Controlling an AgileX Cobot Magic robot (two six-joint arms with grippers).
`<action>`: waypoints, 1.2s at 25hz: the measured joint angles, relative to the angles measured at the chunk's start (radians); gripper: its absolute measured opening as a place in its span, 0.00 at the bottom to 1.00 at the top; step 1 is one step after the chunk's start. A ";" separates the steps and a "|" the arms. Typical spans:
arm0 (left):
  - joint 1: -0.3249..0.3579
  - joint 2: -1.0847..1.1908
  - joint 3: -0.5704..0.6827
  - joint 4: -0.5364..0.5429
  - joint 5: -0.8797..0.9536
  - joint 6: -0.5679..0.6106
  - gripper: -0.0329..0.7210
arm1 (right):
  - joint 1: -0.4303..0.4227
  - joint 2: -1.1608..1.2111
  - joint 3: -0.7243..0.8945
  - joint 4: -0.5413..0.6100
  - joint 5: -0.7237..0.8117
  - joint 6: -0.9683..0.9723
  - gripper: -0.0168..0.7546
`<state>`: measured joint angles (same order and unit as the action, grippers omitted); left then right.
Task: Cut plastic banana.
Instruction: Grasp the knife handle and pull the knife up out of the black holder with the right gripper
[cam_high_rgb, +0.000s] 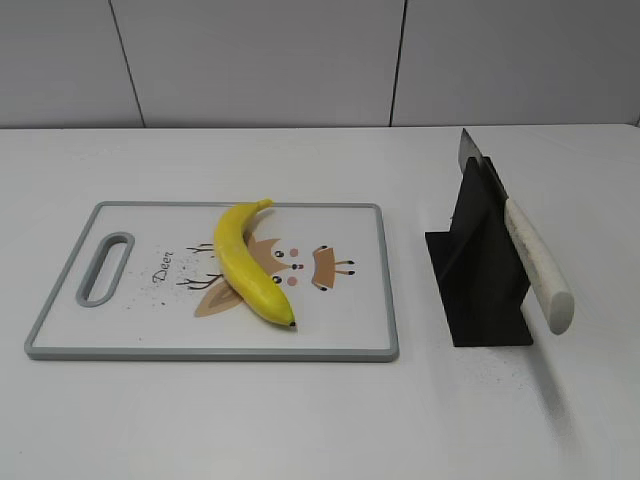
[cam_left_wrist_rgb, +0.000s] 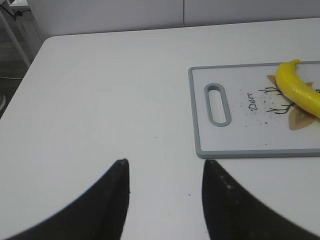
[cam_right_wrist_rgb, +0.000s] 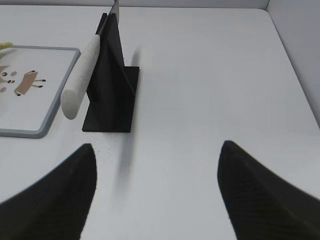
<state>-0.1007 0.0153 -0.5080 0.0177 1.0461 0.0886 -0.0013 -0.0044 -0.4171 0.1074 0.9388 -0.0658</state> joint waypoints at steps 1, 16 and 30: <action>0.000 0.000 0.000 0.000 0.000 0.000 0.64 | 0.000 0.000 0.000 0.000 0.000 0.000 0.79; 0.000 0.000 0.000 0.000 0.000 0.000 0.58 | 0.000 0.000 0.000 0.001 0.000 0.000 0.79; 0.000 0.000 0.000 0.001 0.000 0.000 0.51 | 0.000 0.000 0.000 0.001 0.000 0.000 0.79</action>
<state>-0.1007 0.0153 -0.5080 0.0186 1.0461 0.0886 -0.0013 -0.0044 -0.4171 0.1085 0.9388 -0.0658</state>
